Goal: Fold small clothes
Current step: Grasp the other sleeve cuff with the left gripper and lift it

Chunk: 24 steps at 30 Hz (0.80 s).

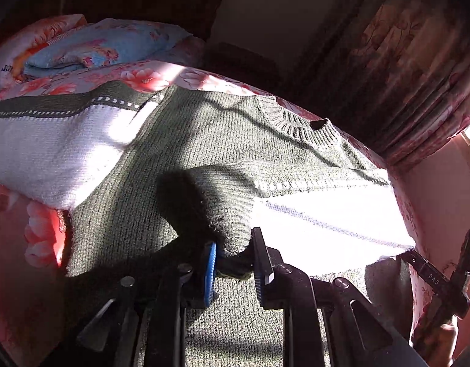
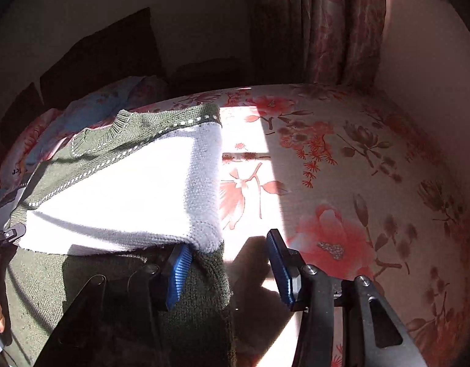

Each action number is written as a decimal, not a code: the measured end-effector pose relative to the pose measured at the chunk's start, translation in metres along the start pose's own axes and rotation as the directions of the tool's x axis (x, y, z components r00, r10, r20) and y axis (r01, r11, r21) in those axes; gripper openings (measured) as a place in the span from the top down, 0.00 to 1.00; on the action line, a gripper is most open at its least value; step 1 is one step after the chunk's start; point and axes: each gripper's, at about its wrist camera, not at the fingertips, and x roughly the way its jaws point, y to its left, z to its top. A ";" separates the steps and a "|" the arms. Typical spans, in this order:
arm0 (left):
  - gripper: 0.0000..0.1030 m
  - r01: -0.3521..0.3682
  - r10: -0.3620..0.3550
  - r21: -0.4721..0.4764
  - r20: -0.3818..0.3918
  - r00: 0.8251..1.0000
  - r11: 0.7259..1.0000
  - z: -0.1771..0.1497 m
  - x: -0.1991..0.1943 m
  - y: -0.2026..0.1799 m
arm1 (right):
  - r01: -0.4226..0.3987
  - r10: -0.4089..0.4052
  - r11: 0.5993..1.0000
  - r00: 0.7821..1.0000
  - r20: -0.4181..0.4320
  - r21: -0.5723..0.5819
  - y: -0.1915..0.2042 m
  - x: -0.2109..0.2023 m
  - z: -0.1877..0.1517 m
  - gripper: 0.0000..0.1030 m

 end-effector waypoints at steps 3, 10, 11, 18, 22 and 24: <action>0.00 -0.046 0.046 -0.002 0.059 0.997 0.999 0.000 -0.023 0.005 | 0.009 -0.006 0.999 0.995 0.102 -0.033 0.016 -0.031 -0.008 0.52; 0.00 0.035 0.070 -0.365 0.270 0.960 0.930 -0.003 -0.080 0.112 | -0.090 0.113 0.977 0.987 0.112 -0.193 0.082 -0.020 0.010 0.51; 0.00 0.046 0.084 -0.433 0.277 0.957 0.900 -0.004 -0.082 0.136 | -0.094 0.117 0.972 0.988 0.098 -0.216 0.090 -0.012 0.011 0.51; 0.00 0.068 0.209 -0.696 0.306 0.929 0.715 0.013 -0.092 0.291 | -0.097 0.111 0.959 0.993 0.036 -0.267 0.109 0.018 0.005 0.49; 0.00 0.059 0.228 -0.742 0.279 0.933 0.668 0.041 -0.075 0.342 | -0.105 0.117 0.960 0.993 0.031 -0.260 0.109 0.021 0.007 0.49; 0.00 0.072 0.227 -0.760 0.282 0.932 0.646 0.050 -0.068 0.357 | -0.096 0.109 0.959 0.993 0.034 -0.267 0.110 0.023 0.007 0.48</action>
